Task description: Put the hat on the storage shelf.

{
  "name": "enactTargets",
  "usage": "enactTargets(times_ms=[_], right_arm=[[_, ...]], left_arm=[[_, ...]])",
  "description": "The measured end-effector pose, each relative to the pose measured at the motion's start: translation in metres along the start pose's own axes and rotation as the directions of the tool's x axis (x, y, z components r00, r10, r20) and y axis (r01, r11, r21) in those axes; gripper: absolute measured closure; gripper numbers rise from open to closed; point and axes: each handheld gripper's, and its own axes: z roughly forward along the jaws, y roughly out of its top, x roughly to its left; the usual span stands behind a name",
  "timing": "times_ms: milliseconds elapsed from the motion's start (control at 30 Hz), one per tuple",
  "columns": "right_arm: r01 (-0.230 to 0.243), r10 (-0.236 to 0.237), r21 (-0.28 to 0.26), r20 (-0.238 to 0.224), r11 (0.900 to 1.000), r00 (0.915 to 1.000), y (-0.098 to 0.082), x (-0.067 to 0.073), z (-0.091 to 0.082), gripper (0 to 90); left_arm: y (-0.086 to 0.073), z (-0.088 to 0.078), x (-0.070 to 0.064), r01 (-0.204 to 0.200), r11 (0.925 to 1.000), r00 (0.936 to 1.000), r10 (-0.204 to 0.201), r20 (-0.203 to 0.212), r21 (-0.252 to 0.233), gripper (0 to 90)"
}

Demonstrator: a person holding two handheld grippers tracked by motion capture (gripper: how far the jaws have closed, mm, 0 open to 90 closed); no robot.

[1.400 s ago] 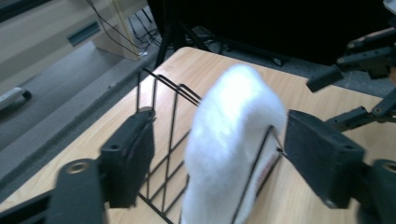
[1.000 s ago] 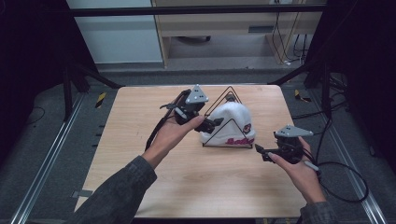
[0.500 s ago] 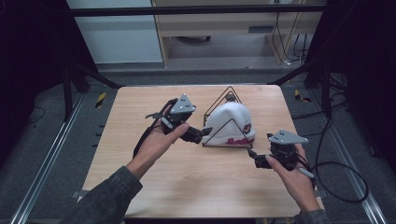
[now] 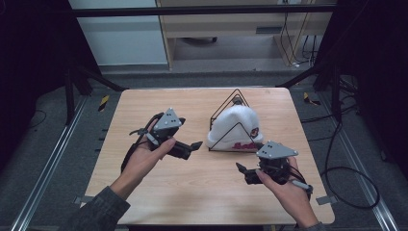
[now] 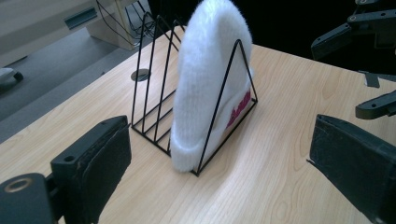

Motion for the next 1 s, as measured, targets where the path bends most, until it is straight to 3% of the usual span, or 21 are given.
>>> enactTargets(times_ms=[200,300,400,600,700,1000], right_arm=[[0.04,-0.039,0.026,-0.041,0.999,0.9984,0.007,0.019,0.012,12.5],[0.057,-0.054,0.039,-0.058,0.998,0.9968,0.009,0.028,0.02,13.3],[0.067,-0.065,0.046,-0.045,0.997,0.9968,0.01,0.034,0.028,16.4],[0.07,-0.066,0.054,-0.071,0.996,0.9953,0.012,0.043,0.043,15.6],[0.078,-0.072,0.066,-0.09,0.995,0.9934,0.014,0.047,0.051,15.1],[0.092,-0.078,0.096,-0.14,0.991,0.9871,0.017,0.062,0.085,14.6]], left_arm=[[-0.024,-0.02,0.0,0.002,0.9999,0.9988,-0.002,-0.049,0.012,5.2],[-0.044,-0.034,0.0,-0.013,0.9999,0.9922,0.012,-0.124,-0.004,5.2],[-0.064,-0.048,0.005,0.025,0.9997,0.988,-0.026,-0.152,-0.005,5.3],[-0.097,-0.067,0.016,0.088,0.996,0.9799,-0.083,-0.182,0.019,5.3],[-0.109,-0.07,0.021,0.105,0.9942,0.976,-0.098,-0.195,0.025,5.2],[-0.151,-0.071,0.037,0.2,0.9785,0.9615,-0.186,-0.202,0.05,5.2]])
